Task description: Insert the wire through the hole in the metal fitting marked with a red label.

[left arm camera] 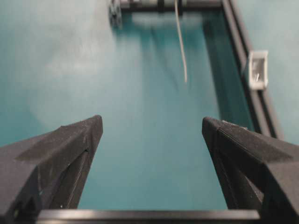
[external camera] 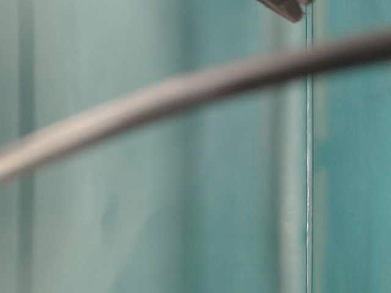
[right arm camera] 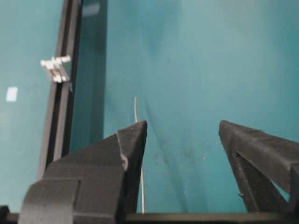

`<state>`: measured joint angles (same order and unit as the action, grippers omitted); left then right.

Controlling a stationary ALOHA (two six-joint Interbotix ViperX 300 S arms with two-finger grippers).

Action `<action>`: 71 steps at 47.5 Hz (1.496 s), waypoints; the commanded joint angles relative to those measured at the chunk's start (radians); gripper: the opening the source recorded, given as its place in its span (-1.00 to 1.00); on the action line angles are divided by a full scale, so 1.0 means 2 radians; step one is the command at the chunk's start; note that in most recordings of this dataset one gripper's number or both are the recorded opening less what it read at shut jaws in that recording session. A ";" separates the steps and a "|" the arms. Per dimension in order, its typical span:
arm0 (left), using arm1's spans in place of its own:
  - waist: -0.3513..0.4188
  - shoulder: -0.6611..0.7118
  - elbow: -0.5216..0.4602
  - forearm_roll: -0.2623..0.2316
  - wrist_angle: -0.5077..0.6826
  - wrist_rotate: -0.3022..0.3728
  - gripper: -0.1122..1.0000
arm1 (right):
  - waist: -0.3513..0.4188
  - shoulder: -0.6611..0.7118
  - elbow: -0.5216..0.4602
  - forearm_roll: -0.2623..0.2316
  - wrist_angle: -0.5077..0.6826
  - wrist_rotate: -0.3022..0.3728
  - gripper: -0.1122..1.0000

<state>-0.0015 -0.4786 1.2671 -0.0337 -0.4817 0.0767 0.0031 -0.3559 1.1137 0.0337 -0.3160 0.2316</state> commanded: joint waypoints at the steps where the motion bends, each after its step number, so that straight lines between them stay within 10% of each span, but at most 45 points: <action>1: 0.002 0.024 -0.018 -0.002 -0.005 -0.002 0.53 | 0.005 0.010 -0.012 -0.001 -0.009 0.001 0.43; 71: 0.002 0.081 -0.034 -0.002 -0.016 -0.002 0.52 | 0.032 0.141 -0.049 -0.004 -0.042 0.001 0.39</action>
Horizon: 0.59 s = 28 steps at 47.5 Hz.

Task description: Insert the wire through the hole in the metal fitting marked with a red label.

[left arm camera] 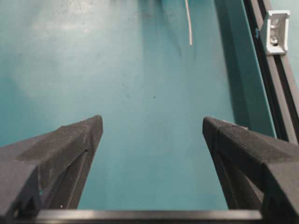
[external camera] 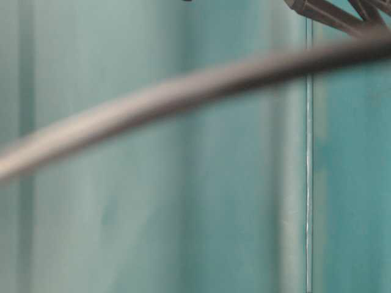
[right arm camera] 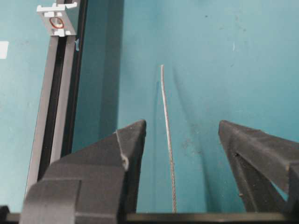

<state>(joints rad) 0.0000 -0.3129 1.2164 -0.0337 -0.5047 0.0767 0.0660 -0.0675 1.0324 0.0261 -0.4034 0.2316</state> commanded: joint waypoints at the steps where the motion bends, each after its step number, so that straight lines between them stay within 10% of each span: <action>1: 0.002 -0.002 -0.008 -0.002 -0.005 -0.002 0.52 | 0.001 -0.002 -0.008 0.000 0.002 0.000 0.37; 28: 0.002 -0.002 -0.008 -0.002 -0.005 -0.002 0.52 | 0.001 0.033 -0.026 -0.001 0.006 0.001 0.28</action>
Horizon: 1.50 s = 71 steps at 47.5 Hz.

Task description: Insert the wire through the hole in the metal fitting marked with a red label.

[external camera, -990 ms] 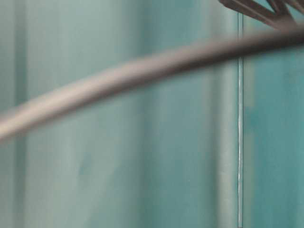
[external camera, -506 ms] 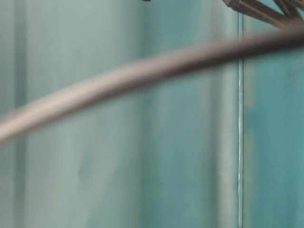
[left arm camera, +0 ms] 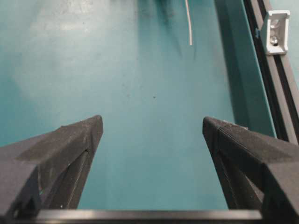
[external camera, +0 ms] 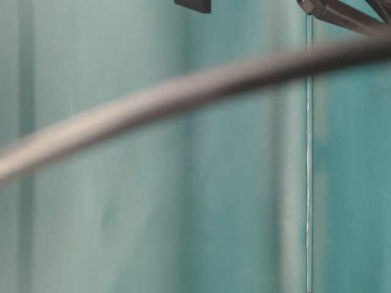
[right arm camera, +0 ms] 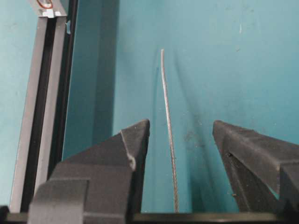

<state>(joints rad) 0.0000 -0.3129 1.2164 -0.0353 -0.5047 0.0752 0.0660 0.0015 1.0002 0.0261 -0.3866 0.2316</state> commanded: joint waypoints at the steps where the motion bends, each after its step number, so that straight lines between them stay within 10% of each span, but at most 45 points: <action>1: 0.002 -0.002 -0.008 -0.001 -0.005 -0.001 0.52 | 0.001 0.000 -0.011 -0.001 -0.002 0.001 0.28; 35: 0.002 -0.002 -0.008 -0.001 -0.005 -0.001 0.52 | 0.001 0.012 -0.020 -0.001 -0.005 0.000 0.24; 57: 0.002 -0.002 -0.008 -0.001 -0.005 -0.001 0.52 | 0.001 0.012 -0.017 -0.005 -0.005 -0.004 -0.75; 71: 0.002 -0.002 -0.008 -0.001 -0.005 -0.001 0.52 | 0.001 0.012 -0.019 -0.006 -0.006 -0.004 -0.81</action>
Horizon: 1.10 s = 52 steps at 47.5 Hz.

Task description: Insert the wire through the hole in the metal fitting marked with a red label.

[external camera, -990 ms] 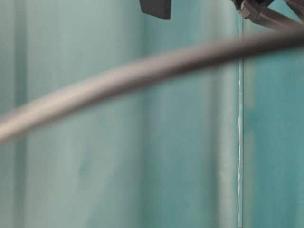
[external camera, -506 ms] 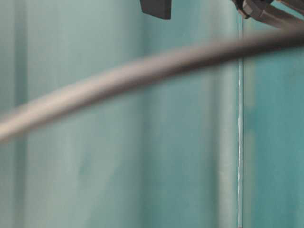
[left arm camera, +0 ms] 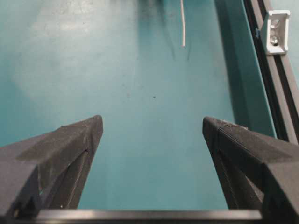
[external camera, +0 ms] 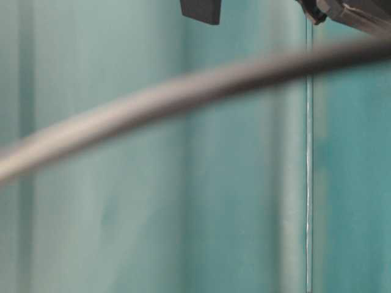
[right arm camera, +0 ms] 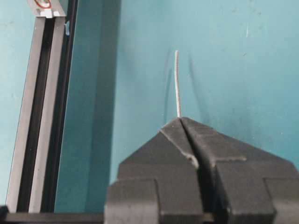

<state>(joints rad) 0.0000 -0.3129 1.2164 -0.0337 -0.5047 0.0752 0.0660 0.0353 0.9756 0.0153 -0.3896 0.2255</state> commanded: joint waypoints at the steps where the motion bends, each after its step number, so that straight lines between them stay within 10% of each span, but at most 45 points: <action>1: 0.002 -0.002 -0.008 -0.002 -0.005 -0.001 0.52 | 0.001 -0.005 -0.007 -0.001 -0.005 -0.001 -0.81; 52: 0.009 -0.020 -0.015 -0.003 -0.005 -0.002 0.51 | 0.001 -0.119 0.006 -0.001 0.043 -0.002 -0.81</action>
<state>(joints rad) 0.0138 -0.3344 1.2088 -0.0368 -0.5047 0.0736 0.0660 -0.1626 0.9956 0.0153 -0.3175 0.2240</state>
